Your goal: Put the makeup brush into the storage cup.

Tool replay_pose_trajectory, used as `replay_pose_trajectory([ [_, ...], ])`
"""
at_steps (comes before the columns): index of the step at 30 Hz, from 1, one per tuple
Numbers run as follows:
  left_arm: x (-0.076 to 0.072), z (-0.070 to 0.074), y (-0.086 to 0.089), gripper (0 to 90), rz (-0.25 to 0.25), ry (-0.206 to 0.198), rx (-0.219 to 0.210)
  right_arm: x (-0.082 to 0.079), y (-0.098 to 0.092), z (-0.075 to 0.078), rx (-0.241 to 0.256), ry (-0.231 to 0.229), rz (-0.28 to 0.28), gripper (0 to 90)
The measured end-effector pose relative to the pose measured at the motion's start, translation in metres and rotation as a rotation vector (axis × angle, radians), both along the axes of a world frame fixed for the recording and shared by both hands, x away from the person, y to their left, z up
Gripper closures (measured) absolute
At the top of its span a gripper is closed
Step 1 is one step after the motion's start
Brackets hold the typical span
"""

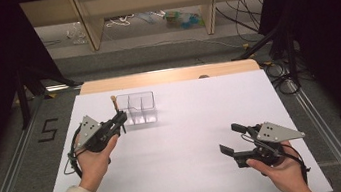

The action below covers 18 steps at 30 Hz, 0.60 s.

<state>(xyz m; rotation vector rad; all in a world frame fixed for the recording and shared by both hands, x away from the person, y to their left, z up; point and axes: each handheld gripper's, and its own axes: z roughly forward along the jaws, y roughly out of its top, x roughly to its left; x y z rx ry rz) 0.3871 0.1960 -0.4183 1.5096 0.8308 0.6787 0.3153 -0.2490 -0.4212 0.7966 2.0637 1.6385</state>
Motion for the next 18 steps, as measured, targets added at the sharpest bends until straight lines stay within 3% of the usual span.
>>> replay_pose_trajectory([
  [3,0.003,0.001,0.0,83.2,0.009,-0.004,-0.006,0.001,0.001,-0.001,0.015,-0.007,0.007,21.3],
  [10,0.01,0.003,-0.001,83.2,0.026,-0.006,-0.011,0.0,0.0,0.0,-0.003,0.003,0.0,21.3],
  [12,0.012,0.003,-0.001,83.2,0.03,-0.007,-0.009,-0.001,0.001,0.0,0.009,0.029,0.007,21.3],
  [18,0.015,0.004,-0.003,83.2,0.031,-0.011,-0.012,-0.001,0.001,0.0,0.01,0.031,0.009,21.3],
])
